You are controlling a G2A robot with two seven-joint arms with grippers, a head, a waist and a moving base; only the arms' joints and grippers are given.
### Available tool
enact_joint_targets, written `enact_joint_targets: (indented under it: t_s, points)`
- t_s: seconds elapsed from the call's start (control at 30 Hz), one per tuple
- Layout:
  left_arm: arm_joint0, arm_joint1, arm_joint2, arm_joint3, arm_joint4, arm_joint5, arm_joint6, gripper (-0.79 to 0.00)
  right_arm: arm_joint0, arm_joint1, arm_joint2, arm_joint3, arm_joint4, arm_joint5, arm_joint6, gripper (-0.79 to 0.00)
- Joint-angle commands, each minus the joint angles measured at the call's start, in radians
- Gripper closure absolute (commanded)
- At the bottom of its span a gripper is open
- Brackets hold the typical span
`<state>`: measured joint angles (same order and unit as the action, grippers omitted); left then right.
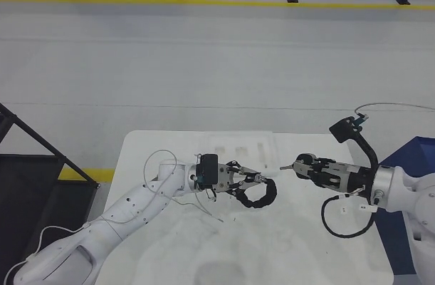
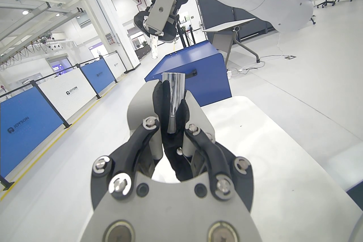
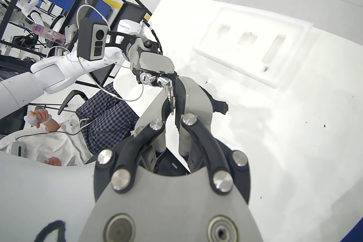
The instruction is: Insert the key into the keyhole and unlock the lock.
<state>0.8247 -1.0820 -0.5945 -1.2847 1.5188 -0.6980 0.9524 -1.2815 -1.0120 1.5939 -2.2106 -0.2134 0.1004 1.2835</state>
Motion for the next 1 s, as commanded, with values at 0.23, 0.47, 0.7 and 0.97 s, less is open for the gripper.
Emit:
enact_joint_targets:
  t_s: [0.23, 0.47, 0.7, 0.97]
  points:
    - [0.074, 0.004, -0.073, -0.065, -0.086, 0.13, -0.108, 0.0, -0.01, 0.014, -0.018, -0.089, -0.135, 0.118, 0.01, 0.0]
    - [0.086, -0.022, -0.057, -0.068, -0.099, 0.175, -0.111, 0.0, 0.022, 0.025, -0.062, -0.139, -0.268, 0.197, 0.052, 0.0]
    - [0.061, -0.06, -0.015, -0.008, -0.043, 0.23, -0.087, 0.0, 0.075, 0.027, -0.138, -0.139, -0.282, 0.195, 0.051, 0.0]
    - [0.031, -0.107, 0.025, 0.073, -0.026, 0.26, -0.067, 0.0, 0.107, 0.029, -0.209, -0.139, -0.331, 0.227, 0.058, 0.0]
